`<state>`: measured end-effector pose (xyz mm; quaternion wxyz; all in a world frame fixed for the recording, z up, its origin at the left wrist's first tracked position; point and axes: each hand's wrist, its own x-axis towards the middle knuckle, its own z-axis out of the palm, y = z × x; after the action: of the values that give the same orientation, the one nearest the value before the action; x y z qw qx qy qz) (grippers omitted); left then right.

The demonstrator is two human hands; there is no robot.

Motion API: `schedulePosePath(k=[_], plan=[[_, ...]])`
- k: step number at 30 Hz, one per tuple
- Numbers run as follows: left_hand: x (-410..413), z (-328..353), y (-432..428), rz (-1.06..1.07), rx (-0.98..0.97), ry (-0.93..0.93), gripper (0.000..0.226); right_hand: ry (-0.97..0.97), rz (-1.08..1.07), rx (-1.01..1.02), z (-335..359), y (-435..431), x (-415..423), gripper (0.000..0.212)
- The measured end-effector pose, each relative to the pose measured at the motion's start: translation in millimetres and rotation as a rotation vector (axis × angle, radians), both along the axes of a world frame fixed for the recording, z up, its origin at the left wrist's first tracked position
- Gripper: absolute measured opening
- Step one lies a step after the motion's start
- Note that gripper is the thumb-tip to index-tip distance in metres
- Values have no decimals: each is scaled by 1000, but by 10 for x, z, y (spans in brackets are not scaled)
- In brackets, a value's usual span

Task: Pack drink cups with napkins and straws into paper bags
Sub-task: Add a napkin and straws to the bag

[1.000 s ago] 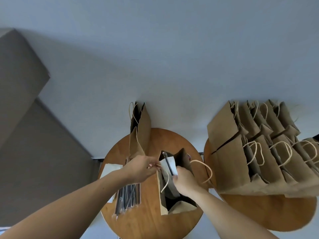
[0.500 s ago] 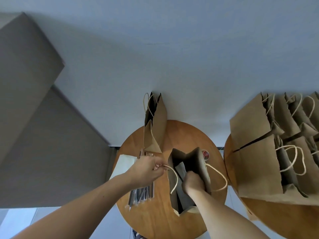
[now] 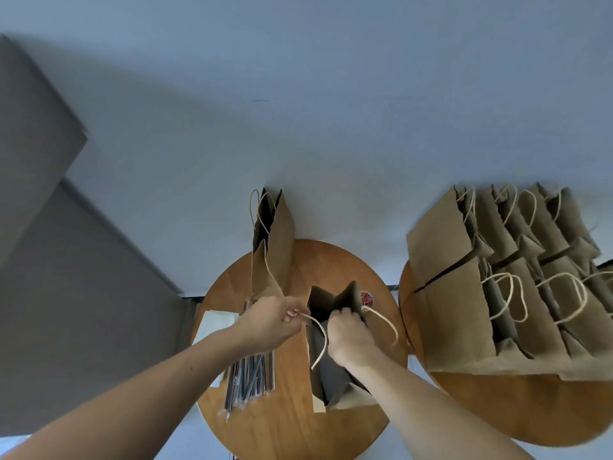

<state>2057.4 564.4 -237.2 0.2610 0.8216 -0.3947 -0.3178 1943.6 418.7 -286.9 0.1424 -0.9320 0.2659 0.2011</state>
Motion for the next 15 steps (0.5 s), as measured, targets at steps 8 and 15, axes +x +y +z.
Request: schedulePosePath(k=[8,15], plan=[[-134,-71,-18,110,33,83,57,-457,-12,-151,916,-478,-140,41],[-505,-196,5,43,238,497,89,-27,-817,836,515,-562,-485,60]])
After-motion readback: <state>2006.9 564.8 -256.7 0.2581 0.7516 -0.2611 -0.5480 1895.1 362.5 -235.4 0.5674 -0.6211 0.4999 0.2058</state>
